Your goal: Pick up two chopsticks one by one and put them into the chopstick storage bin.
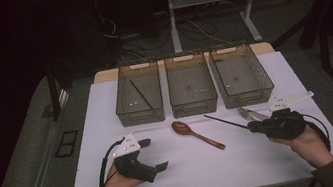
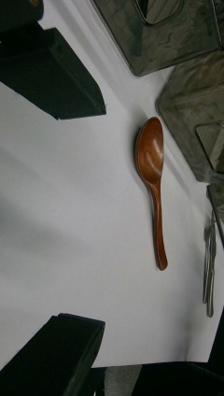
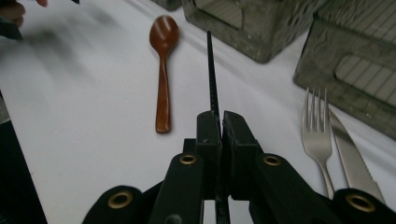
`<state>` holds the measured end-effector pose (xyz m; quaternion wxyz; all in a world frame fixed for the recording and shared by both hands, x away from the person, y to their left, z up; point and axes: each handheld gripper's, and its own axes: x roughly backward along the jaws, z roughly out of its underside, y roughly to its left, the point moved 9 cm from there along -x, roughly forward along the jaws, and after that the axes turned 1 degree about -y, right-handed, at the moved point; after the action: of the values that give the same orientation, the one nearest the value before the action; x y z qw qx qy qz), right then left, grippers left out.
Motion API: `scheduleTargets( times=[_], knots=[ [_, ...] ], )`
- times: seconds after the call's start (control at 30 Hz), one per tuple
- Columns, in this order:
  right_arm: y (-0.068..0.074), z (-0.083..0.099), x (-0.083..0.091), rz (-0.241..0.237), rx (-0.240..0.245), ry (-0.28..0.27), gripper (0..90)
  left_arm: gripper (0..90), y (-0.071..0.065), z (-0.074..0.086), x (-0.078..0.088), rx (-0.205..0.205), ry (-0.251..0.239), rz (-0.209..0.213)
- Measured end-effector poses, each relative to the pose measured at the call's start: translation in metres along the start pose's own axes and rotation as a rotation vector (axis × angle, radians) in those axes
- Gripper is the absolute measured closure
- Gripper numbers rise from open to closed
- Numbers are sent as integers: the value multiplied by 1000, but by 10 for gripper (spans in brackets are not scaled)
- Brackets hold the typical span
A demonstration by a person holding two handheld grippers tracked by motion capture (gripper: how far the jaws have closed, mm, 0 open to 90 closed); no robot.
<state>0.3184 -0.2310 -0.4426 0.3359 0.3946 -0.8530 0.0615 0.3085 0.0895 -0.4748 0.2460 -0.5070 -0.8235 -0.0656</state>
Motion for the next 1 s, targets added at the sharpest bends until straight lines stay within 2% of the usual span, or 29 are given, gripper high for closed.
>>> scheduleTargets(
  times=[0.13,0.47,1.0],
  knots=[
    [4,-13,2,-23,-4,-35,847,0,0,0,0,1,2,0],
    [9,-39,-3,-27,22,-68,846,0,-1,0,-1,3,0,0],
    [8,-79,-36,-22,35,-93,846,0,0,1,-1,-2,7,4]
  ],
)
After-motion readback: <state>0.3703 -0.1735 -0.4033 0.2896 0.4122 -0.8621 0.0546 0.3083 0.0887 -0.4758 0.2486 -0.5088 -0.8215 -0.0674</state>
